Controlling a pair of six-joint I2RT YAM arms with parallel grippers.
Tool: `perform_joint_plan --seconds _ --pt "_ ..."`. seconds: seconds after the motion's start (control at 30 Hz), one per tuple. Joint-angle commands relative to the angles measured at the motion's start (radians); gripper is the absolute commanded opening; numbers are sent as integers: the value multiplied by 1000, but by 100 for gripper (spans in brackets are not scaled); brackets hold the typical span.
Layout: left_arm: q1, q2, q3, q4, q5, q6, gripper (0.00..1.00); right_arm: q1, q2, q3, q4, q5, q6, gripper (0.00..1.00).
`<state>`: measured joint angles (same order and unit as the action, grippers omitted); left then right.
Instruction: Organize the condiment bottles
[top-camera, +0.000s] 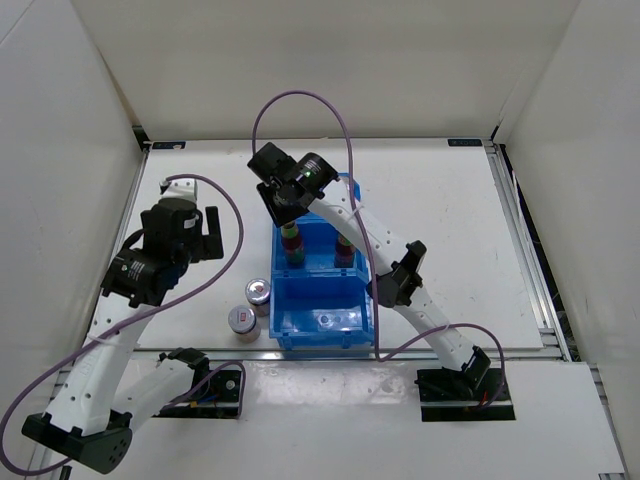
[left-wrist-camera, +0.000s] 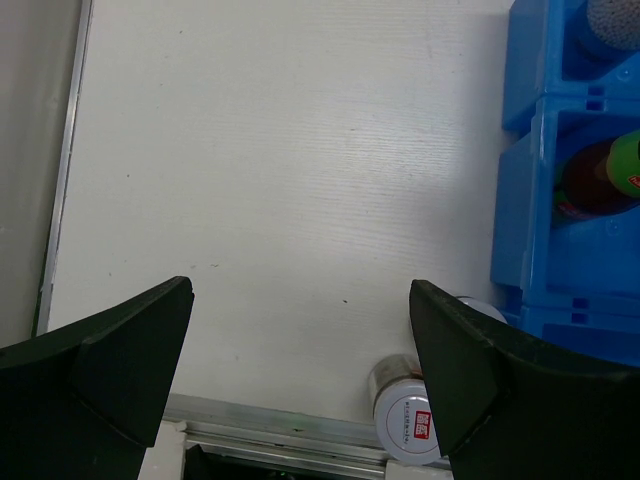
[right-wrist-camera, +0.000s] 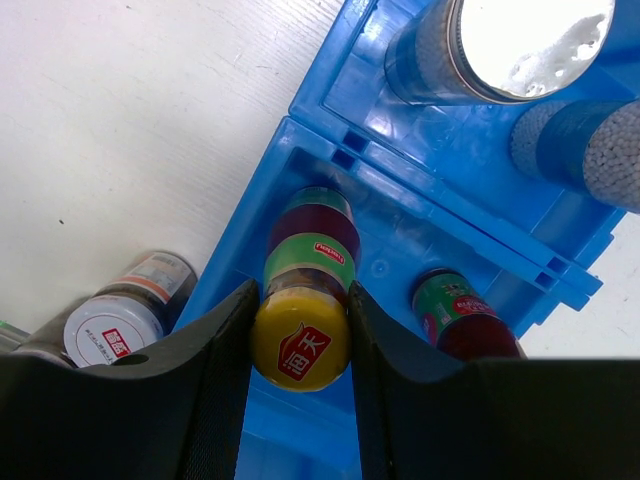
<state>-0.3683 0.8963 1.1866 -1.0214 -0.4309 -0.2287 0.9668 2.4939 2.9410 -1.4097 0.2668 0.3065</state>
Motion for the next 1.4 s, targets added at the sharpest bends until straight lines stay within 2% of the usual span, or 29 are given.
perform_joint_plan --seconds 0.0,0.23,0.33,0.4,0.47,0.67,0.77,0.8,0.9,1.03,1.27,1.3,1.37 --pt "5 -27 7 -16 -22 -17 100 -5 -36 -2 -224 11 26 14" --pt "5 -27 -2 -16 -12 -26 100 -14 -46 -20 -224 0 26 21" --pt "5 -27 -2 -25 -12 -35 100 -14 -46 -32 -224 0 26 31" --pt "5 -36 -2 -34 13 -35 100 -14 -46 -45 -224 9 37 49" --pt "5 -36 -11 -34 70 -35 100 -14 -55 -69 -224 9 37 51" --pt "5 -36 -41 -34 193 -15 100 -14 -55 -59 -224 9 46 67" --pt "5 -27 -41 -34 237 -3 100 -14 -55 -24 -224 31 46 80" --pt "5 -27 -41 -34 254 6 100 -14 -65 -7 -224 55 46 89" --pt "5 -17 -41 -23 363 57 100 -14 -104 90 -224 109 14 100" --pt "5 1 -50 -14 461 138 100 -48 -219 90 -224 209 25 100" --pt "5 10 -70 18 555 362 100 -115 -329 154 -224 230 34 100" --pt "14 19 -70 18 657 475 100 -115 -346 155 -224 230 22 100" --pt "14 20 -82 18 728 578 100 -125 -381 144 -224 230 8 100"
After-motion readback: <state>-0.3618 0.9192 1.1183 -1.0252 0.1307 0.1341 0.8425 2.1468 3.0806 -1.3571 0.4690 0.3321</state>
